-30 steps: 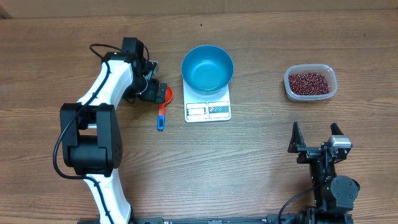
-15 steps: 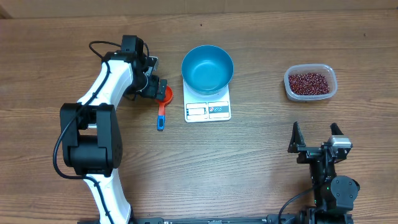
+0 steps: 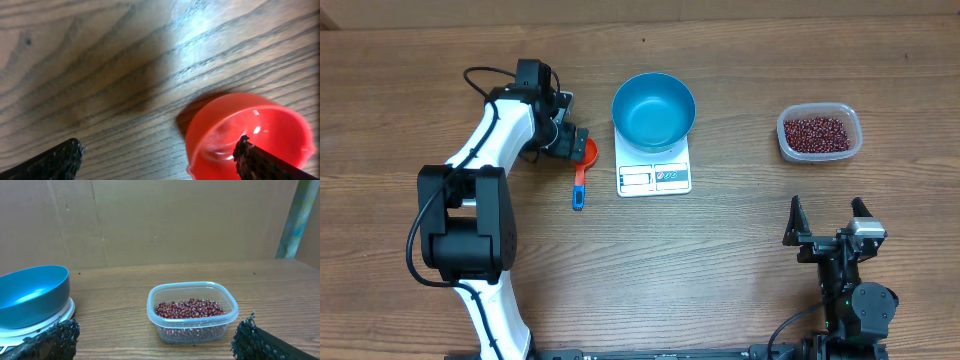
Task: Scoop item into bowl and weigh 150g on scale
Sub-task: 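Lower the left gripper and grasp the red scoop's cup rim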
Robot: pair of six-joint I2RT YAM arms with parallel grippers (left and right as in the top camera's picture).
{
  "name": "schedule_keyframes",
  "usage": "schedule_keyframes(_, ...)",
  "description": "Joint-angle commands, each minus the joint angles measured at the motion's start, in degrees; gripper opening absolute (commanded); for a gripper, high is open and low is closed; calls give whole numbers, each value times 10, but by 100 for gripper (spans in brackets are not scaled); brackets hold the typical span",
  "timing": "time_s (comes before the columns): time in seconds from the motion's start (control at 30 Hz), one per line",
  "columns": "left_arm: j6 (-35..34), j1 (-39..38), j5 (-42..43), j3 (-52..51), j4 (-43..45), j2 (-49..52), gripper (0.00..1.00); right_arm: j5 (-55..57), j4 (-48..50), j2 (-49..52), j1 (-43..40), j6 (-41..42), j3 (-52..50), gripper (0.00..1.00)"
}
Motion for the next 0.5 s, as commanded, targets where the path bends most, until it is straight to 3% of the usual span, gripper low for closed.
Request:
schedule_keyframes(0.0,-2,1,-9,-18,9,7,99,5,2,-6,3,1,-6,100)
schedule_keyframes(0.47,-2,0,-6,-52,58,7,100,5,2,-6,3,1,-6,100)
